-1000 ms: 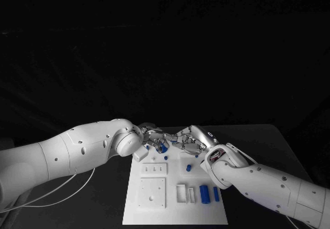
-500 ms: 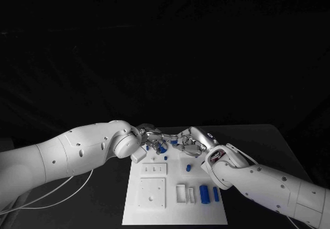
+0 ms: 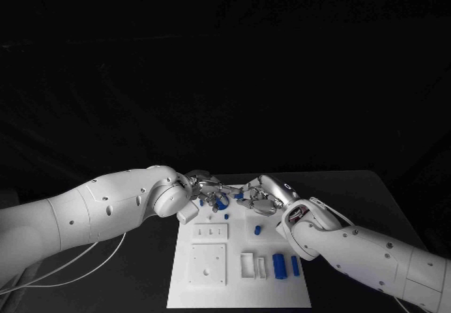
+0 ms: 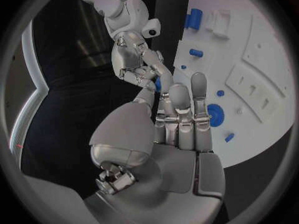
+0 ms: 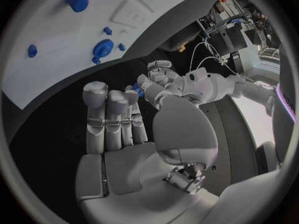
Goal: Assemble the parts on the task board
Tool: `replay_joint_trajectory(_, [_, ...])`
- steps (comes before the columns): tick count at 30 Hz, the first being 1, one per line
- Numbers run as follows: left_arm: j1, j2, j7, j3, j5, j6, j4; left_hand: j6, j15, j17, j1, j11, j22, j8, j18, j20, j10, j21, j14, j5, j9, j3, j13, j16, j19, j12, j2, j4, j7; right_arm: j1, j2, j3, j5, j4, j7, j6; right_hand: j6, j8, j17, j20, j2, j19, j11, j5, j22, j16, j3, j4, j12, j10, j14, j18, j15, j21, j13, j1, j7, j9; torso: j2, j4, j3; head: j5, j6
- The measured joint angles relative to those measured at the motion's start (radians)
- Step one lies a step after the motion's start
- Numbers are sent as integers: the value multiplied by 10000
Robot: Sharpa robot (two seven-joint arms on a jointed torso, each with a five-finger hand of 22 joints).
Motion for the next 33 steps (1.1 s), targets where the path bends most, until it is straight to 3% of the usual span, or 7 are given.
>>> replay_joint_trajectory(5, [-1,-2,0,0,-5,53,-7,0,0,1,323,0,29,0,0,0,0,0,0,342,31,142,0,0,0,0,155,-281,0,-6,-11,0,0,11,20,52,0,0,-1,0,0,0,1,0,0,0,8,7,0,0,0,-1,0,0,-1,0,0,0,3,-1,4,5,-7])
replay_joint_trajectory(11, [-3,16,-21,4,-93,135,-45,1,0,-9,334,0,73,1,1,0,0,-38,0,294,57,57,0,0,0,0,166,-388,0,-19,-24,0,6,41,32,109,0,0,-1,1,-1,0,1,-1,0,0,10,10,0,-1,0,-1,1,0,2,2,0,0,5,-2,6,13,-25])
replay_joint_trajectory(20, [-43,84,-47,7,-272,204,-104,1,0,-31,-170,35,100,1,0,0,-35,-78,0,-280,56,-385,-1,0,0,0,-249,-1,1,-26,-21,-5,11,100,42,234,1,0,23,0,-10,0,3,-9,0,0,13,13,-39,-2,-1,0,1,42,20,45,-1,0,8,-11,6,13,-53])
replay_joint_trajectory(33, [-54,92,-246,4,-479,517,-127,-36,51,-31,-343,71,170,1,1,36,-71,-166,-52,-316,65,-437,-62,0,36,-45,-423,246,37,-23,-28,-3,11,111,58,343,1,0,22,1,8,0,-21,-41,0,0,13,13,-39,22,-2,-1,2,42,20,27,-1,0,1,-6,9,-19,-99])
